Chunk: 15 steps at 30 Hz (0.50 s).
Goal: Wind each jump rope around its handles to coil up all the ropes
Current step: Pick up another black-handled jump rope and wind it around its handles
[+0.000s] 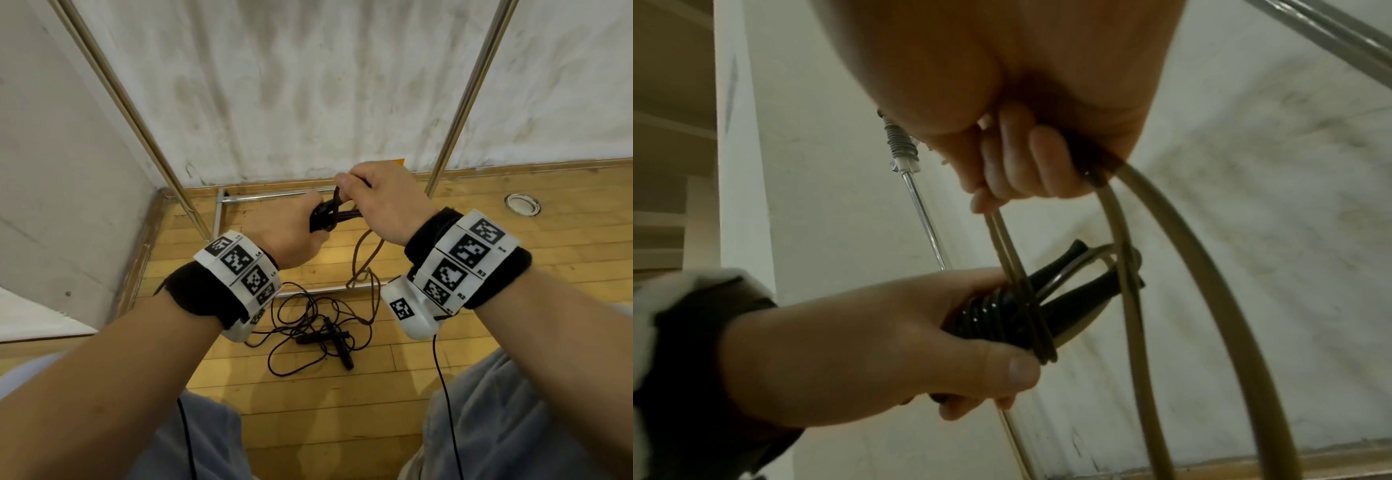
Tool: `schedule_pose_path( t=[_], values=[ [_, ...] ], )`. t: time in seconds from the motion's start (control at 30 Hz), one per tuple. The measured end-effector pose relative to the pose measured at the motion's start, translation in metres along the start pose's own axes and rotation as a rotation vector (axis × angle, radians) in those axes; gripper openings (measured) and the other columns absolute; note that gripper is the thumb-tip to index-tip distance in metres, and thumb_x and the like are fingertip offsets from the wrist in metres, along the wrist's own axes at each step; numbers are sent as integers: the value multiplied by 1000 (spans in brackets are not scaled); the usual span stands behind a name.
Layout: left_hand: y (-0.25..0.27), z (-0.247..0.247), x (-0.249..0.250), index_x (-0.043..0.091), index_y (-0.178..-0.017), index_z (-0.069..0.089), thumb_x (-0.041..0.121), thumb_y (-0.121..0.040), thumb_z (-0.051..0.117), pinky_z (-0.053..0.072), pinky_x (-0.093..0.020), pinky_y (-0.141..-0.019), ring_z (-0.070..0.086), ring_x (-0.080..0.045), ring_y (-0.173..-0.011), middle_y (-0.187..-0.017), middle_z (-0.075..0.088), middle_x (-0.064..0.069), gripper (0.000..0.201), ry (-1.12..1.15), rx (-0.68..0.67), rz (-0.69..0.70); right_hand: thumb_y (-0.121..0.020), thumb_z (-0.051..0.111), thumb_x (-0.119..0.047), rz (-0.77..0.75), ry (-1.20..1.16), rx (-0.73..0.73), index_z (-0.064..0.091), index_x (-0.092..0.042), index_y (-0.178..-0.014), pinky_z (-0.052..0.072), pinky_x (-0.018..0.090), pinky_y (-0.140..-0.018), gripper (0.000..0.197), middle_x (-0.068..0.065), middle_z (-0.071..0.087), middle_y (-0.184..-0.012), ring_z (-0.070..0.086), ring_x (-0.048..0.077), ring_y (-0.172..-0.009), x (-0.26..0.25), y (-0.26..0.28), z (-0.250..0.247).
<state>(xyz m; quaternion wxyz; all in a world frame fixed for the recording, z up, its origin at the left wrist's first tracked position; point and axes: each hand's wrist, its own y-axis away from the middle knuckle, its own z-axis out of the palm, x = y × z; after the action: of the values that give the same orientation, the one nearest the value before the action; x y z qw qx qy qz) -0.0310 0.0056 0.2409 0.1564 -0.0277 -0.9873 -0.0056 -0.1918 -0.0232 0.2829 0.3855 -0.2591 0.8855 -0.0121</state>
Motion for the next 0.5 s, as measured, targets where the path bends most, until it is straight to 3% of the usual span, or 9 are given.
schedule_pose_path(
  t=[0.07,0.13,0.3,0.43,0.5],
  values=[
    [2,2,8,28,-103,51,55,-81,62,40,-26,-53,55,-13,-72,-84,60,12,37,-33,41,56,-97,43,-33,-11,68,35,58,-15,-69,32,11,-50,37,-9,42,-55,40,5,-48,1,-2,-2],
    [3,4,13,29,-96,54,61,-78,61,39,-26,-52,55,-12,-69,-77,59,12,38,-44,66,85,-97,44,-35,-32,115,61,57,-16,-68,33,11,-52,38,-8,41,-54,39,6,-49,1,-3,-4],
    [10,2,19,29,-77,48,48,-82,55,42,-28,-49,51,-11,-55,-61,53,9,21,-19,129,140,-93,49,-41,12,138,85,66,-5,-75,30,14,-46,45,-5,39,-51,36,9,-47,10,-10,-16],
    [16,-1,23,28,-75,47,41,-83,54,44,-30,-50,53,-17,-55,-59,53,7,17,-9,135,203,-85,60,-46,72,79,68,68,-5,-73,33,22,-49,44,-3,40,-50,36,9,-46,16,-15,-22],
    [18,-2,23,26,-78,49,38,-83,57,45,-33,-52,55,-21,-59,-63,56,6,16,31,123,258,-84,62,-47,118,12,15,68,-8,-69,31,18,-43,42,-9,34,-40,34,6,-37,19,-15,-23]
  ],
)
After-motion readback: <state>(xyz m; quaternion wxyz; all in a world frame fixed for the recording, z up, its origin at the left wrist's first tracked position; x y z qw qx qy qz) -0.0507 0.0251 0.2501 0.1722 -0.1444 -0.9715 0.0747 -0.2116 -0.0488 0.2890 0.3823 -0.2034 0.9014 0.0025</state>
